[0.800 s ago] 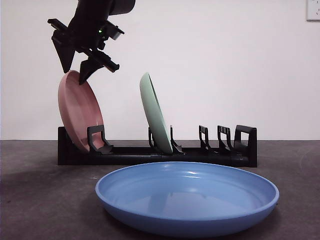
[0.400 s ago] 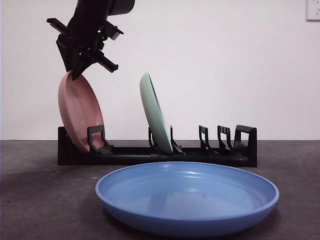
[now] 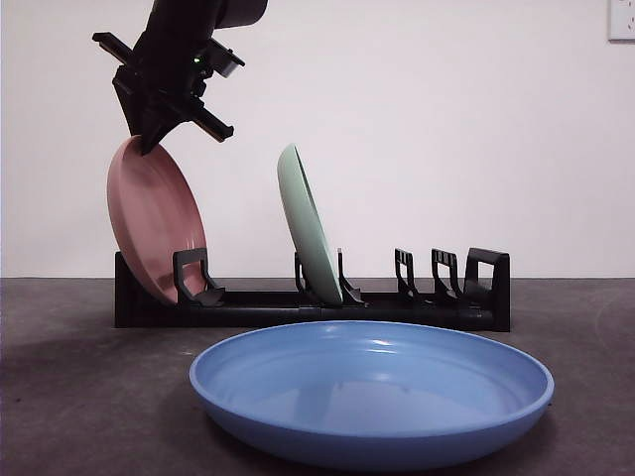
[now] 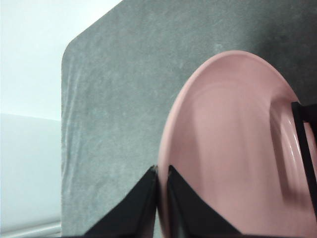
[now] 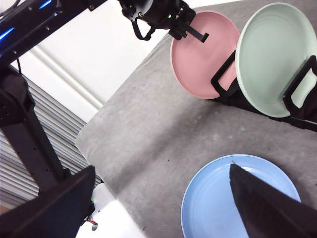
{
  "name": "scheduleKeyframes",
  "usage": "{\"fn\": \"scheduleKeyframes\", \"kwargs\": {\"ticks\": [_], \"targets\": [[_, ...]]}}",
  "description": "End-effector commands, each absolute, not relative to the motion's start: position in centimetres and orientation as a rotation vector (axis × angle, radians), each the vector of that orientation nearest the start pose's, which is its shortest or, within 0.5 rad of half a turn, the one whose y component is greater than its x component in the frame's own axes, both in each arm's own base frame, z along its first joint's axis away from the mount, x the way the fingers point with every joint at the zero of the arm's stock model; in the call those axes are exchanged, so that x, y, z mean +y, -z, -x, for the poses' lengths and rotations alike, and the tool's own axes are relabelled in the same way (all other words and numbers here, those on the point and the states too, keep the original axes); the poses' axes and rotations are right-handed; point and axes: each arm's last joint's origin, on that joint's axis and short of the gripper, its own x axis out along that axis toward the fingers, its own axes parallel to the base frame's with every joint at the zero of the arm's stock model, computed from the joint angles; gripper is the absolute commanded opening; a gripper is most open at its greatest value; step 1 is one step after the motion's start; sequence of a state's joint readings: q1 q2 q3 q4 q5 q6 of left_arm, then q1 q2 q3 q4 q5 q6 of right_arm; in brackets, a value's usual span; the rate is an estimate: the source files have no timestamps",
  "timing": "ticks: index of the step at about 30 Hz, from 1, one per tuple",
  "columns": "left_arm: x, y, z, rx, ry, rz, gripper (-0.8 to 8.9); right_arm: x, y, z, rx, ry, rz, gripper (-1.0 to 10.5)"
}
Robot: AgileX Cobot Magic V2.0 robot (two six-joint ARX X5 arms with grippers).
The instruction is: Place the plate
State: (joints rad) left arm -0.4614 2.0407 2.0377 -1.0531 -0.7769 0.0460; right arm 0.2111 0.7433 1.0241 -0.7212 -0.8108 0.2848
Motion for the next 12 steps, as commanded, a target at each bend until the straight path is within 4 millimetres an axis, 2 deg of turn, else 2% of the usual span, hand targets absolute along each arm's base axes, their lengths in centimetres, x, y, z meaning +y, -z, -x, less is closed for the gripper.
{"fn": "scheduleKeyframes", "kwargs": {"ticks": [1,12], "targets": [[-17.9,-32.6,-39.3,0.851,-0.259,-0.676,0.14,4.8,-37.4,-11.7,0.562,-0.957,-0.368,4.3],[-17.6,-34.8,-38.1,0.802,-0.274,-0.669,0.14,5.0,-37.4,-11.6,0.560,-0.979,-0.352,4.3]]}}
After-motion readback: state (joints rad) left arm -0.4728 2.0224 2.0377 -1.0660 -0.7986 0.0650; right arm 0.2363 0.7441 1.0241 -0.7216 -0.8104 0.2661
